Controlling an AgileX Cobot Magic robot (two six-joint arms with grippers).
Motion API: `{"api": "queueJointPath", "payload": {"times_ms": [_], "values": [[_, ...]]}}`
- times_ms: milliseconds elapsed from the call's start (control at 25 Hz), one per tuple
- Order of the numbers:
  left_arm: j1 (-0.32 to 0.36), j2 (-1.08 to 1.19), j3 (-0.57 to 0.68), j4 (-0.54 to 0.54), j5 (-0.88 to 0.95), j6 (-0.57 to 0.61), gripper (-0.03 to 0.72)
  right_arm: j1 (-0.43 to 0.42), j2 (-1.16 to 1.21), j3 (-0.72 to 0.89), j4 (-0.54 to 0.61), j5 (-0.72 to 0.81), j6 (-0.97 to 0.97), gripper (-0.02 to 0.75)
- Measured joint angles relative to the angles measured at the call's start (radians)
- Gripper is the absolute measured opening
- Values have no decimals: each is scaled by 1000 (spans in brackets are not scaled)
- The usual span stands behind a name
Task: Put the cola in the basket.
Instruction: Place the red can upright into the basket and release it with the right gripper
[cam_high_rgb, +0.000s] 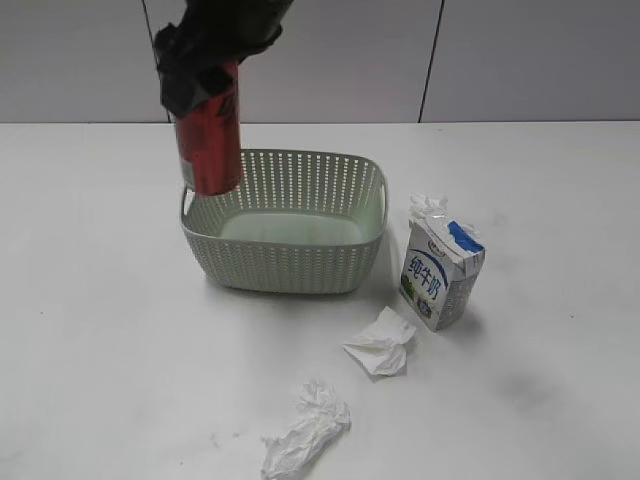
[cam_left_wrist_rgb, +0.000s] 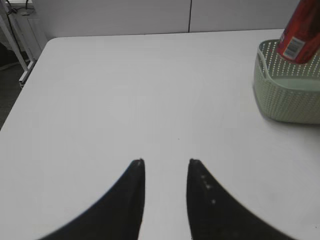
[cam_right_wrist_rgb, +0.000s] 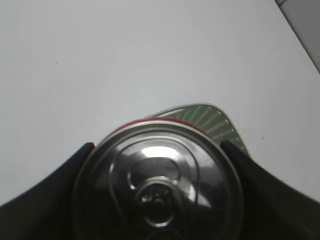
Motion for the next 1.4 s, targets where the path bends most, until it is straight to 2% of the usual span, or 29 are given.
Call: {"api": "queueJointPath", "payload": {"times_ms": [560, 1080, 1400], "values": [[0, 0, 0, 0, 0, 0, 231, -148, -1, 15, -12, 3, 1, 522], [0, 0, 0, 0, 0, 0, 231, -159, -2, 275, -15, -192, 1, 522], [0, 0, 0, 0, 0, 0, 231, -159, 23, 314, 26, -250, 1, 522]]}}
